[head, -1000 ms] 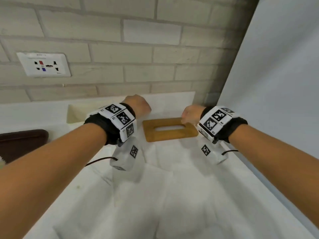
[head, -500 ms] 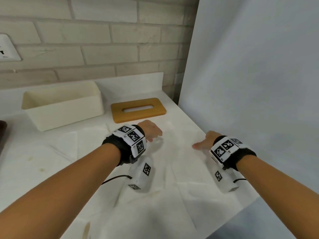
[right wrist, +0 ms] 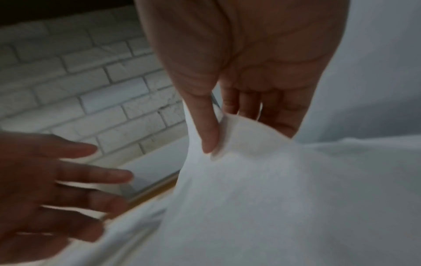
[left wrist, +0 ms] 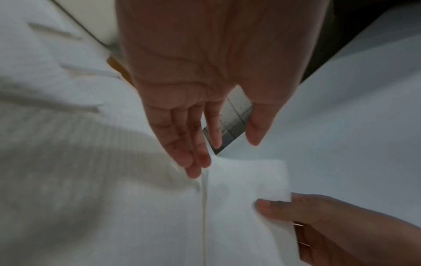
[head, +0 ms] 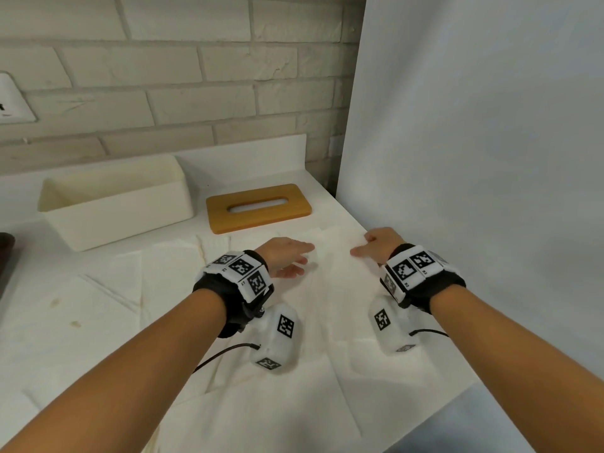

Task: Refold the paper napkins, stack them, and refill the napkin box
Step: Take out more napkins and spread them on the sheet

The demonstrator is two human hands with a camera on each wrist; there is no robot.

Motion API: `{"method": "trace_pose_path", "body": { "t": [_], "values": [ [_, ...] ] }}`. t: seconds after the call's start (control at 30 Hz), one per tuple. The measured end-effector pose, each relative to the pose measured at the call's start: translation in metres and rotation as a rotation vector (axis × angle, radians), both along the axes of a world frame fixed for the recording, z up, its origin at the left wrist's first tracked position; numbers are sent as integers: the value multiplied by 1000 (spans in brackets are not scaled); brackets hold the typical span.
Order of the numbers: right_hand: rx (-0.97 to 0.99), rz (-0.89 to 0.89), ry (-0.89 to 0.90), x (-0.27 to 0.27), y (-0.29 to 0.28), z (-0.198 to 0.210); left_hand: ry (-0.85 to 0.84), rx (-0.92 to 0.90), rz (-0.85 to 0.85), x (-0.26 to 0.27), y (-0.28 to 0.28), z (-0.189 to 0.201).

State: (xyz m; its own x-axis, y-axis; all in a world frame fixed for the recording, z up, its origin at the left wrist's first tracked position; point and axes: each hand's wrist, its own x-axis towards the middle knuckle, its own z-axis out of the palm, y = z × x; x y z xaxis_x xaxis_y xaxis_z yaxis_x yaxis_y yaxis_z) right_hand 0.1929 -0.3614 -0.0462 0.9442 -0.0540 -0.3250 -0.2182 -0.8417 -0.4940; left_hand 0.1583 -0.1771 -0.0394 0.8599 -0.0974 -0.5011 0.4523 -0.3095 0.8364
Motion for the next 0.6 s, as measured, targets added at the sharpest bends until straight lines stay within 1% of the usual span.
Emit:
{"method": "trace_pose_path", "body": {
  "t": [0.03, 0.07, 0.13, 0.17, 0.2, 0.27, 0.33, 0.4, 0.43, 0.5, 0.53, 0.57, 0.6],
  "values": [
    [124, -17, -42, -1, -1, 5, -18, -56, 24, 1, 1, 1],
    [293, -40, -65, -2, -2, 9, -34, -110, 41, 2, 3, 0],
    [683, -106, -32, -13, -3, 20, -54, -238, 40, 5, 2, 2],
    [814, -128, -16, -17, -1, 25, -50, -312, 26, 4, 0, 4],
    [894, -138, -18, -21, 0, 29, -38, -390, 10, 3, -3, 8],
    [921, -120, -34, -24, 4, 35, -30, -509, 3, 2, -11, 12],
    [837, -125, -30, -26, 4, 35, -56, -531, 46, 3, -16, 14],
    [632, -138, -2, -27, -2, 31, -77, -478, 123, 6, -13, 13],
    [434, -111, 34, -28, -10, 25, -77, -447, 164, 7, -9, 11],
    [-94, 18, 105, -30, -28, 7, -82, -410, 220, 10, 3, 9],
    [-282, 38, 119, -31, -36, -3, -88, -405, 230, 10, 10, 8],
    [-378, 25, 128, -35, -42, -11, -99, -393, 229, 9, 17, 8],
    [-418, 5, 132, -36, -46, -17, -111, -382, 226, 9, 23, 8]
  ]
}}
